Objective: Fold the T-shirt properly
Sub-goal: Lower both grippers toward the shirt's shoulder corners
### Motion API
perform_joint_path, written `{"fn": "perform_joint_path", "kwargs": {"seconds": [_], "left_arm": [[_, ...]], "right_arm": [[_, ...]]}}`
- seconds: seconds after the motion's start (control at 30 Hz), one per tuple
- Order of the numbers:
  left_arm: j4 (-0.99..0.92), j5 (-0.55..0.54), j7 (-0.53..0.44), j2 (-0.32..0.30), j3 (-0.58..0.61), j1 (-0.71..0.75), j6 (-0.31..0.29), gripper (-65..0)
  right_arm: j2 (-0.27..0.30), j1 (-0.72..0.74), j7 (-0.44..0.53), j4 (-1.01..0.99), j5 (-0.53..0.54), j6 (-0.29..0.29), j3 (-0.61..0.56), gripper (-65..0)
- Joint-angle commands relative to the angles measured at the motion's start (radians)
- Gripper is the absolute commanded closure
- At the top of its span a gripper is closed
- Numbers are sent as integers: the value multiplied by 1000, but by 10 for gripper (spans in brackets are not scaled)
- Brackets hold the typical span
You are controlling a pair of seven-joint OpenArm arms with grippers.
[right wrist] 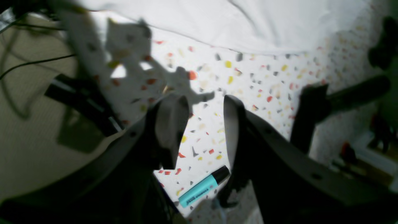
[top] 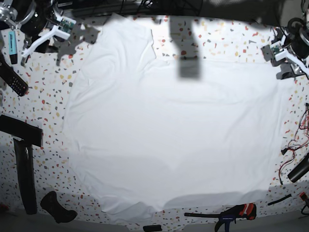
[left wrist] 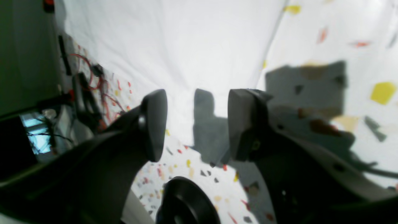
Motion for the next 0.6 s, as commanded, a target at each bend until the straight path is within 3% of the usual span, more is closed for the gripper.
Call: {"fn": "perform_joint_path", "kwargs": {"seconds": [0.0, 0.13, 0.3, 0.43, 0.57], "left_arm": [[-6, -6, -8, -21, -11, -14, 21, -293], [-31, -6, -25, -24, -10, -6, 13, -293], [-2, -6, -59, -41, -10, 35, -44, -293], [14, -10, -68, -68, -10, 53, -37, -294], [13, -85, -87, -76, -10, 24, -47, -294]], "right_arm": [[0, -3, 2, 13, -2, -19, 7, -236], [-37, -3, 2, 13, -2, -22, 7, -236], [-70, -3, 1, 13, -2, -22, 7, -236], [-103, -3, 2, 13, 5, -23, 7, -236], [-123, -3, 2, 13, 5, -23, 7, -236]]}}
